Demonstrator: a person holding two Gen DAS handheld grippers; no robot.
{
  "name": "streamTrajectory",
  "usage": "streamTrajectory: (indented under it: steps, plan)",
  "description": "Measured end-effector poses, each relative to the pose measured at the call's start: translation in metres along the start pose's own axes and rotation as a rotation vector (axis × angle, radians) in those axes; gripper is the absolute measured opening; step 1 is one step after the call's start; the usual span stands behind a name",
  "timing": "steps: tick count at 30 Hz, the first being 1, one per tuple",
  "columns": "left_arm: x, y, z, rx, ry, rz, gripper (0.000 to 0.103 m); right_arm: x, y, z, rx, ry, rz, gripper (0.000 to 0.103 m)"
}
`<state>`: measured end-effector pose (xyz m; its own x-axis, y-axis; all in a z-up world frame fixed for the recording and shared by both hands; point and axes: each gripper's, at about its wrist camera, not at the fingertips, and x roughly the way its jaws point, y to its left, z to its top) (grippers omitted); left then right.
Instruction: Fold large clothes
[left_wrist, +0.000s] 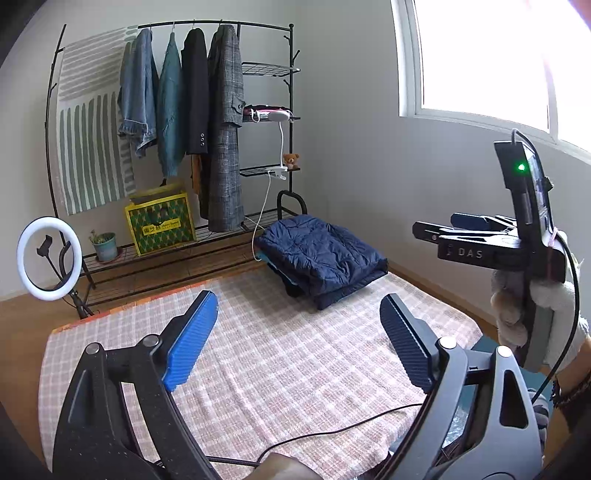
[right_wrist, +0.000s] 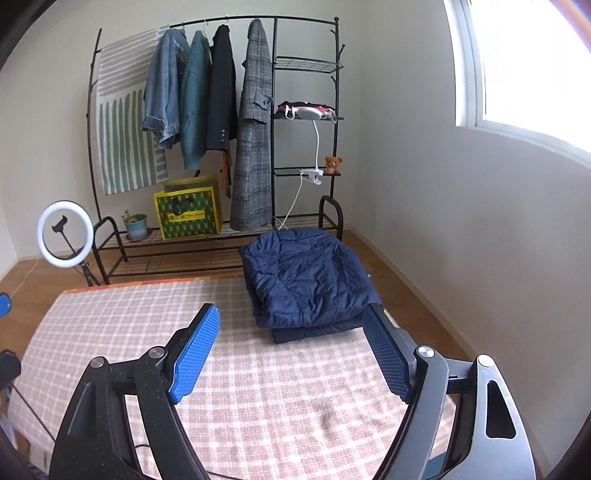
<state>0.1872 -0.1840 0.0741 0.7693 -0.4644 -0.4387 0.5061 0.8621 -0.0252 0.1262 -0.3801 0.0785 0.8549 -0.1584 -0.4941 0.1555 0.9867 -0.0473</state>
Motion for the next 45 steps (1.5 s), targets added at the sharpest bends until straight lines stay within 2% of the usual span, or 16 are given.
streamTrajectory:
  steps: [3,11,18,21,30,45]
  plan:
    - [0.009,0.002,-0.008,0.009,0.002,0.016,0.1,0.015,0.004,-0.009,0.027,0.009,-0.009,0.08]
    - [0.05,0.017,-0.036,0.006,0.063,0.044,0.1,0.058,0.023,-0.033,0.057,0.04,-0.011,0.08]
    - [0.076,0.032,-0.053,-0.011,0.115,0.072,0.102,0.077,0.04,-0.042,0.016,0.034,-0.018,0.08]
    - [0.079,0.038,-0.058,-0.031,0.123,0.077,0.103,0.082,0.04,-0.046,0.031,0.029,-0.029,0.081]
    - [0.086,0.047,-0.072,-0.029,0.172,0.083,0.103,0.099,0.035,-0.054,0.056,0.091,-0.029,0.081]
    - [0.083,0.053,-0.075,-0.049,0.175,0.086,0.103,0.106,0.035,-0.054,0.091,0.112,-0.022,0.081]
